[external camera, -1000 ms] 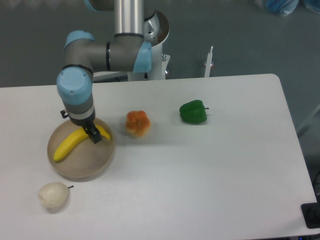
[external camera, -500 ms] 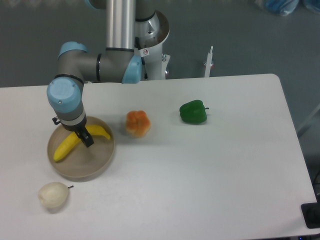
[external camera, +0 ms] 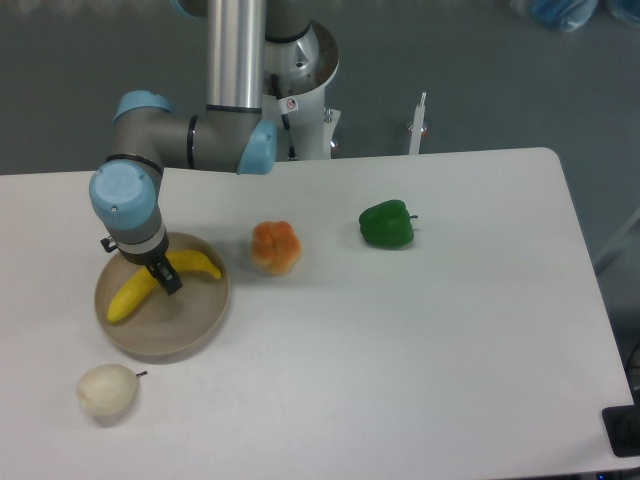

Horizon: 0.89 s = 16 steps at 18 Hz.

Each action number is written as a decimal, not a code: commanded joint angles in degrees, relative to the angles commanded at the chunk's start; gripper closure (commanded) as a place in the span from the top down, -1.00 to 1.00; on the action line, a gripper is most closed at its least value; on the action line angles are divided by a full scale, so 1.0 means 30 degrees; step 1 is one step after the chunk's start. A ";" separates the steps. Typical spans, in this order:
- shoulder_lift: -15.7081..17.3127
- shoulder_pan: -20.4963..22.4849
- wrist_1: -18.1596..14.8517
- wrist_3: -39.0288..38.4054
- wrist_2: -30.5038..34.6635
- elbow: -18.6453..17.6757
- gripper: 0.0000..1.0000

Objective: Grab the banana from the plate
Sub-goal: 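Lower the gripper onto the banana's middle and close on it, then lift the grasped banana up off the plate and carry it away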

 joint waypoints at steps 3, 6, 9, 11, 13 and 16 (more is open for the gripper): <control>0.0117 0.0029 0.0000 -0.0379 -0.0029 0.0262 -1.00; 0.0555 0.0146 -0.0117 -0.0381 -0.0116 0.0585 -1.00; 0.1287 0.0846 -0.0234 -0.0381 -0.0205 0.1316 -1.00; 0.1757 0.1607 -0.0293 -0.0352 -0.0205 0.1726 -1.00; 0.1817 0.2719 -0.0381 -0.0236 -0.0205 0.2311 -1.00; 0.1817 0.4010 -0.0760 -0.0059 -0.0176 0.3219 -1.00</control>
